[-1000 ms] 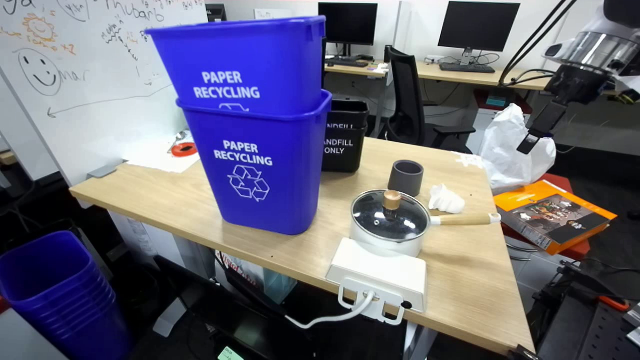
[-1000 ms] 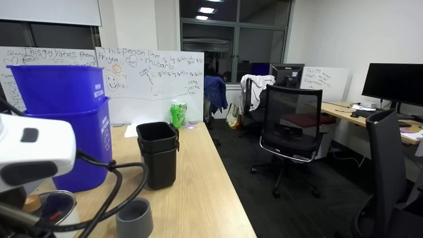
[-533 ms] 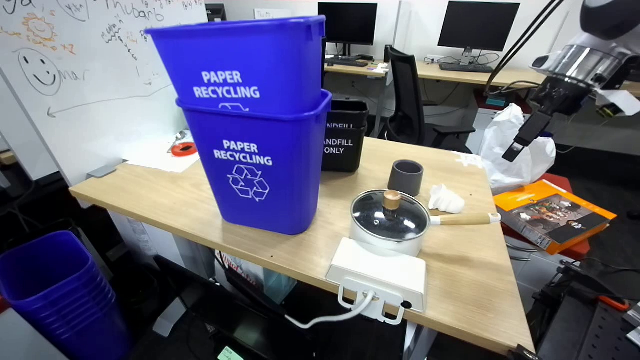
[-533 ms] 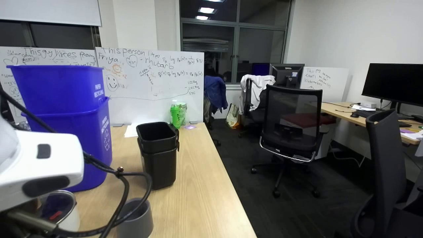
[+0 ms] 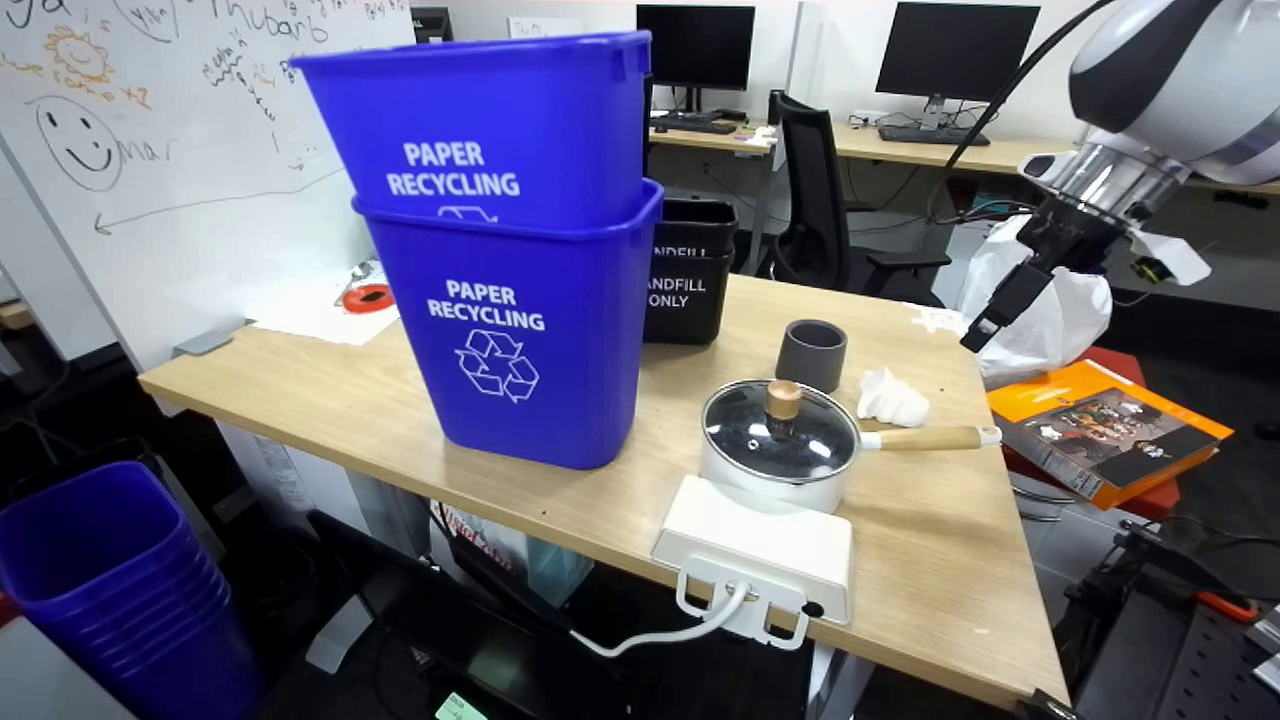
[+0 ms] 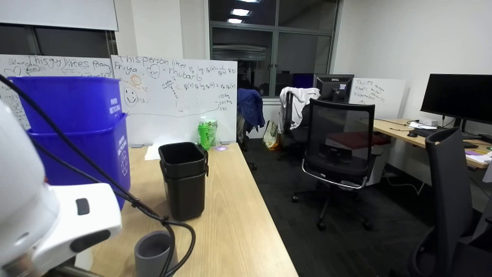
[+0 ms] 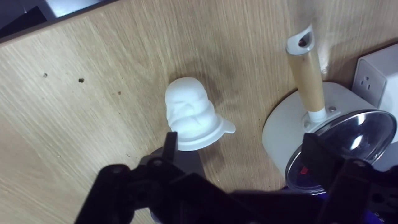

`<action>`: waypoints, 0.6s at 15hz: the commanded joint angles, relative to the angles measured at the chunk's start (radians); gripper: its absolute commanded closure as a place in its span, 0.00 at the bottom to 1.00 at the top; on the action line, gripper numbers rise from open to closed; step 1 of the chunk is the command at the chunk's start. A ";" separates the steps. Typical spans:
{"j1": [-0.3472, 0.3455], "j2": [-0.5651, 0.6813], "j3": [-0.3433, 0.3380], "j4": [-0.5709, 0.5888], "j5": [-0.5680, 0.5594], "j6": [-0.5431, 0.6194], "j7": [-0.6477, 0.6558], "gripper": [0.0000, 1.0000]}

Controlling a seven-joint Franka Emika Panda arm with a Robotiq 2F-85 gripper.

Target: Put the grey vessel inside the black waste bin

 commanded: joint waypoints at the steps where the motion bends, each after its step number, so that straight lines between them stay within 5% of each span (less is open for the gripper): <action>1: 0.024 0.093 -0.002 0.056 0.130 0.017 -0.131 0.00; 7: 0.031 0.213 0.027 0.142 0.291 0.008 -0.296 0.00; 9: 0.031 0.191 0.023 0.124 0.258 0.003 -0.256 0.00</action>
